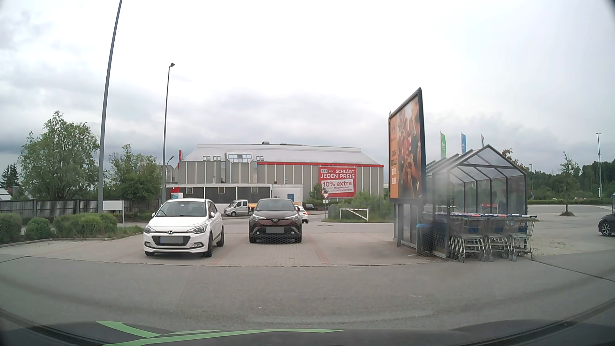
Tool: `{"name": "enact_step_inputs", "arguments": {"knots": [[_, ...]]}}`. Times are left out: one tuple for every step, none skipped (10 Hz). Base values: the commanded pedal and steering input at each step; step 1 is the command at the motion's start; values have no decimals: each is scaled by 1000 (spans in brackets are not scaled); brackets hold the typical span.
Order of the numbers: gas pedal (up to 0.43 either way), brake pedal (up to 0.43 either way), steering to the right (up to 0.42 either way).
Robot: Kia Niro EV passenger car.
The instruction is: Follow the waypoints while adhering to traffic rules and regulations
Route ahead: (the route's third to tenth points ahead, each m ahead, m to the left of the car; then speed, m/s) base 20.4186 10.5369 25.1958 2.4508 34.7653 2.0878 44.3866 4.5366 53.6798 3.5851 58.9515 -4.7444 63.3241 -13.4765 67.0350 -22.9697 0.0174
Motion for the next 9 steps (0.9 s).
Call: {"name": "enact_step_inputs", "arguments": {"knots": [[0, 268, -262], [0, 268, -262], [0, 268, -262], [0, 268, -262], [0, 262, -262], [0, 262, -262], [0, 256, -262], [0, 262, -262], [0, 256, -262]]}}
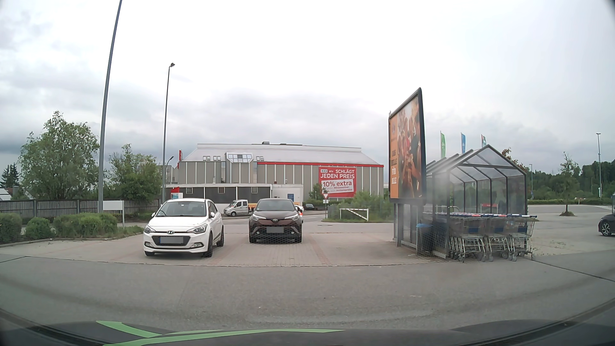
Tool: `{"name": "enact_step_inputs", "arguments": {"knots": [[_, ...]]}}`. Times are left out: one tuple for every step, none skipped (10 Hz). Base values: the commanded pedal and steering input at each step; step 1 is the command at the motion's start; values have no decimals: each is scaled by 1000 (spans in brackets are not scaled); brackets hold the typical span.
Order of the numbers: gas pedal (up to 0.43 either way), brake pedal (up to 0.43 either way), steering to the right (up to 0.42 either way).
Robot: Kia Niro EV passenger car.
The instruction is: Follow the waypoints while adhering to traffic rules and regulations
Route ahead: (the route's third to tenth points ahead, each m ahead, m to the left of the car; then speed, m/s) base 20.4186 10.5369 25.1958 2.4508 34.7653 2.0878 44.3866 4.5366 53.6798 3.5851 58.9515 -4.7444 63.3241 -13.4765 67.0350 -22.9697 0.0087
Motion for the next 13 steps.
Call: {"name": "enact_step_inputs", "arguments": {"knots": [[0, 262, -262], [0, 256, -262], [0, 262, -262], [0, 262, -262], [0, 262, -262], [0, 262, -262], [0, 262, -262], [0, 262, -262], [0, 262, -262], [0, 262, -262], [0, 262, -262], [0, 262, -262], [0, 262, -262]]}}
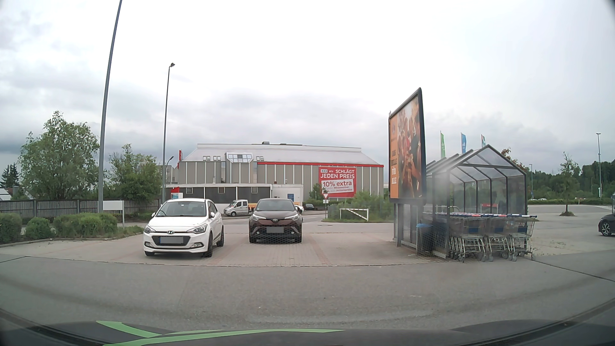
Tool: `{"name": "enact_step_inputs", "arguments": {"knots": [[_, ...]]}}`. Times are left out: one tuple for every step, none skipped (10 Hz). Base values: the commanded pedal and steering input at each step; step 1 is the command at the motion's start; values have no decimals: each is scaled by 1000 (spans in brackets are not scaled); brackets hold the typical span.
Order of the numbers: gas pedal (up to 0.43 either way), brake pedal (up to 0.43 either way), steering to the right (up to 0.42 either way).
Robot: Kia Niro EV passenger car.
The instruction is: Follow the waypoints while adhering to traffic rules and regulations
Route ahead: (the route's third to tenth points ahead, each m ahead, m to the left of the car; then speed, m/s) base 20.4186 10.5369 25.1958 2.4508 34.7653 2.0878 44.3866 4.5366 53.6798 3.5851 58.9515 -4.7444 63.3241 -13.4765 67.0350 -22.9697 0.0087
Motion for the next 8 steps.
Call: {"name": "enact_step_inputs", "arguments": {"knots": [[0, 262, -262], [0, 262, -262], [0, 244, -262], [0, 201, -262], [0, 91, -262], [0, 0, -262], [0, 0, -262], [0, 0, -264]]}}
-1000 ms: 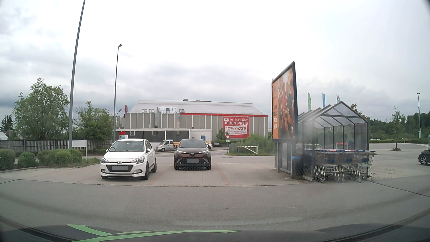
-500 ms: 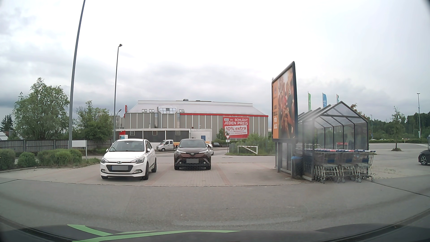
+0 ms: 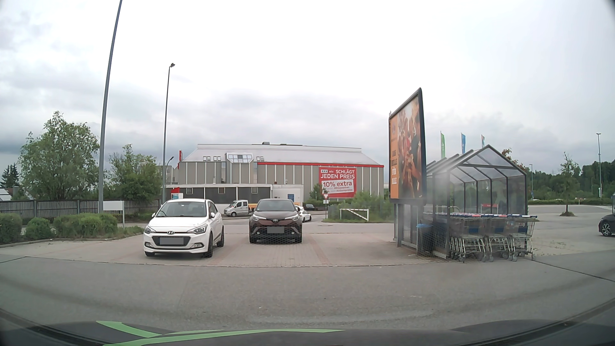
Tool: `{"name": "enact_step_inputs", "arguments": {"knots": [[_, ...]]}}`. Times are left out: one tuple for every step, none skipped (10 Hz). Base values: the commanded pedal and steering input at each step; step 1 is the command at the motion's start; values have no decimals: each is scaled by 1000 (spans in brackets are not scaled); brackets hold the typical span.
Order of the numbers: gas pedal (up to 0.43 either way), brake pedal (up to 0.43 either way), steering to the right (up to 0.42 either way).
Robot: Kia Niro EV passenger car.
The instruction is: Follow the waypoints while adhering to traffic rules and regulations
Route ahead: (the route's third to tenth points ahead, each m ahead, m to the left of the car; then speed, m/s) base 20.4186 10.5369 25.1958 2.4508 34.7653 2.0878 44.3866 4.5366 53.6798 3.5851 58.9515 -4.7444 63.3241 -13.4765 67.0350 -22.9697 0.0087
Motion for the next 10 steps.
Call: {"name": "enact_step_inputs", "arguments": {"knots": [[0, 0, -266], [0, 0, -269], [0, 0, -272], [59, 0, -287], [98, 0, -308], [110, 0, -328], [110, 0, -353], [118, 0, -385], [118, 0, -414], [118, 0, -459]]}}
